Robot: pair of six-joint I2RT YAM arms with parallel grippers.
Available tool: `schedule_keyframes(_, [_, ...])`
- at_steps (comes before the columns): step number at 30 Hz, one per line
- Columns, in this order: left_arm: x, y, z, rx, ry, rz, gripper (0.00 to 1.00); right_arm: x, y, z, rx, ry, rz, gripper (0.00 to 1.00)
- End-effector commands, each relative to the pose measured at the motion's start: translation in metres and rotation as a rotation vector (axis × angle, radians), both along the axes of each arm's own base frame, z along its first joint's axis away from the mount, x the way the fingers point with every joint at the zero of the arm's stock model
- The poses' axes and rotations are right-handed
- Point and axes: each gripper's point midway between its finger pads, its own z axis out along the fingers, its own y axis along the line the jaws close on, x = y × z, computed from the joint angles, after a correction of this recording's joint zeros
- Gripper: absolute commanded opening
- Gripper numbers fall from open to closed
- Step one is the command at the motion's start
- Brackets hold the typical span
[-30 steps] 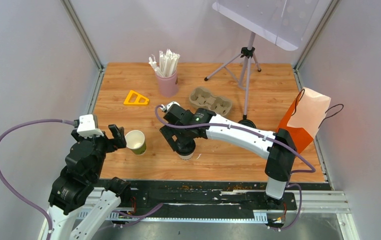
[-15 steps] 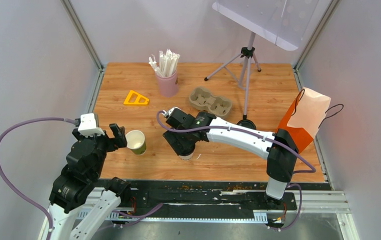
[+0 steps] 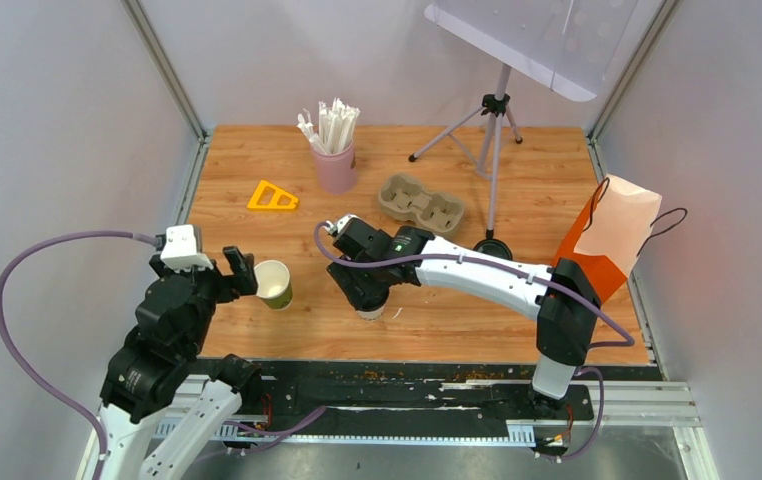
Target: Pack the takeout coffee
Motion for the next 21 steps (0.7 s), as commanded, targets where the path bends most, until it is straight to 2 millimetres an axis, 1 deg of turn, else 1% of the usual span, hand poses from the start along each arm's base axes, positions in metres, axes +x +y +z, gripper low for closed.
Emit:
schedule_keyframes(1, [0.011,-0.012,-0.007,-0.019,0.032,-0.028,1.0,-0.001,-0.014,-0.006,-0.04,0.0,-0.005,0.73])
schedule_keyframes(6, [0.02,-0.02,-0.034,-0.013,0.163,-0.017,1.0,0.008,-0.027,-0.001,-0.045,-0.015,-0.032,0.71])
schedule_keyframes(10, [0.03,-0.03,-0.055,-0.006,0.292,-0.014,1.0,0.021,-0.045,0.001,-0.054,-0.021,-0.071,0.71])
schedule_keyframes(13, [0.036,-0.033,-0.065,-0.005,0.36,0.006,1.0,0.033,-0.06,0.006,-0.051,-0.028,-0.108,0.71])
schedule_keyframes(15, [0.039,-0.029,-0.07,-0.005,0.395,0.054,1.0,0.043,-0.073,0.009,-0.049,-0.03,-0.138,0.71])
schedule_keyframes(21, [0.046,-0.015,-0.089,-0.041,0.491,0.151,0.99,0.068,-0.117,0.007,-0.058,-0.021,-0.233,0.71])
